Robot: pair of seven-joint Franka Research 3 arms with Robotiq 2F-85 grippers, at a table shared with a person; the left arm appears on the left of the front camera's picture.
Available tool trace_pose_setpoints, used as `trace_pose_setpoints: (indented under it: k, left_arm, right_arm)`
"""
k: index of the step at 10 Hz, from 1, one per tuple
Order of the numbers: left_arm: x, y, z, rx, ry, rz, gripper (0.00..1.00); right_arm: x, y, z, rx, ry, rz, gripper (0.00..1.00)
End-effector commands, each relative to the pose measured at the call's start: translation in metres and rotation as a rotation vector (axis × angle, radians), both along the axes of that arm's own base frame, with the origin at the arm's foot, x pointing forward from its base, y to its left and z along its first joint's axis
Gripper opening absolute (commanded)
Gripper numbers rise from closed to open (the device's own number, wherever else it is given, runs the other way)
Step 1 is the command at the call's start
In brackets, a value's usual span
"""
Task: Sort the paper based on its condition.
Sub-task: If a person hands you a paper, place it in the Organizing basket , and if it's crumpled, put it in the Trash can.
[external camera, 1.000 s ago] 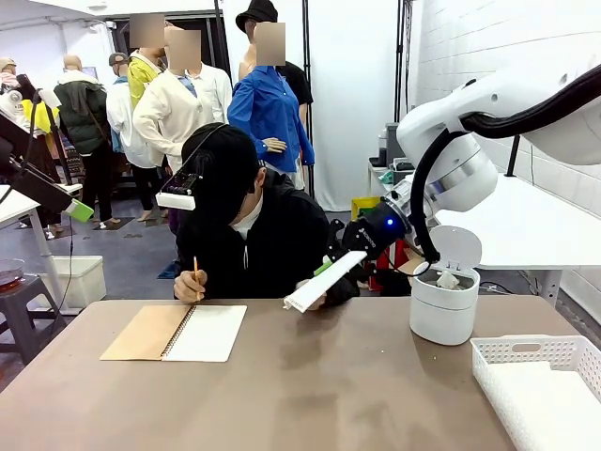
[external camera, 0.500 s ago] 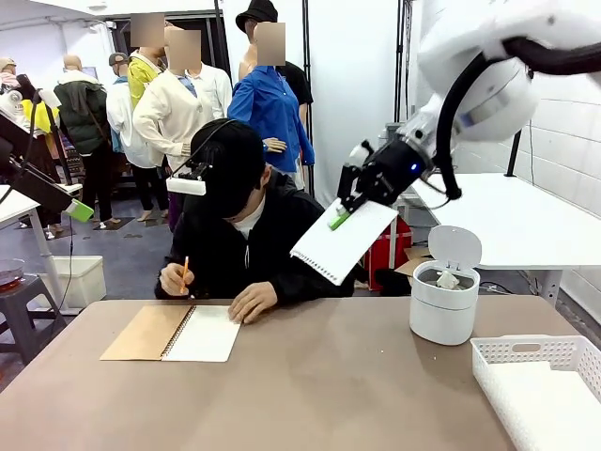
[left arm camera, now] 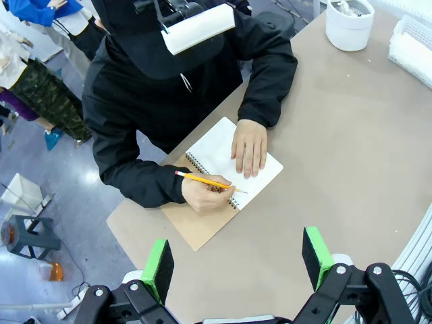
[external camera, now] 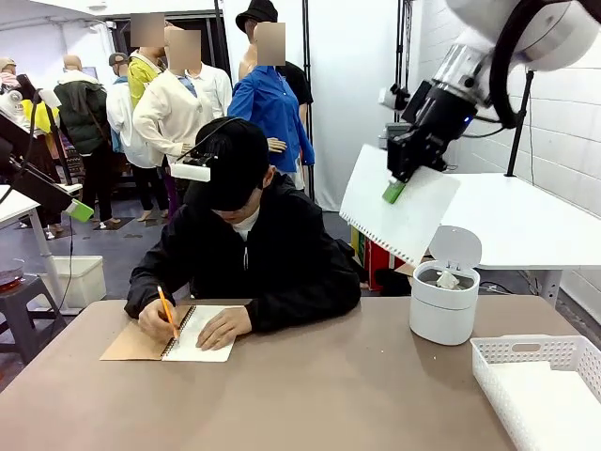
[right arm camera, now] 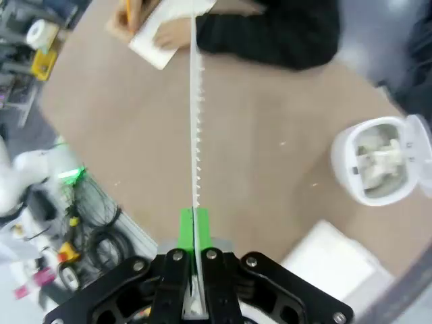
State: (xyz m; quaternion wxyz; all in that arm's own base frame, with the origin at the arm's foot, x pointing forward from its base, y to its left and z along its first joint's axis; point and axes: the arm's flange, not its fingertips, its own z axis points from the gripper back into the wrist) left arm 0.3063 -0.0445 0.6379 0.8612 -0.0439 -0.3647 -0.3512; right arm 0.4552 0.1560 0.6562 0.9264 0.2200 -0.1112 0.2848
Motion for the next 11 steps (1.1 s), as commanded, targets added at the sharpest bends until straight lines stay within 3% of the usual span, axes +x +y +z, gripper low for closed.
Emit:
trace_pose_setpoints:
  k: [1, 4, 5, 11]
  left_arm:
    - [0.0, 0.001, 0.0, -0.001, 0.001, 0.001, 1.0]
    - [0.0, 0.001, 0.0, -0.001, 0.001, 0.001, 1.0]
    - [0.0, 0.001, 0.0, -0.001, 0.001, 0.001, 1.0]
    - [0.0, 0.001, 0.0, -0.001, 0.001, 0.001, 1.0]
  right_arm:
    - [-0.02, -0.023, -0.006, -0.039, -0.155, -0.052, 0.0]
    - [-0.038, -0.072, -0.012, -0.029, -0.181, -0.221, 0.0]
    - [-0.036, -0.09, -0.024, -0.013, -0.199, -0.225, 0.0]
    - [-0.03, -0.155, -0.084, -0.081, 0.057, -0.409, 0.0]
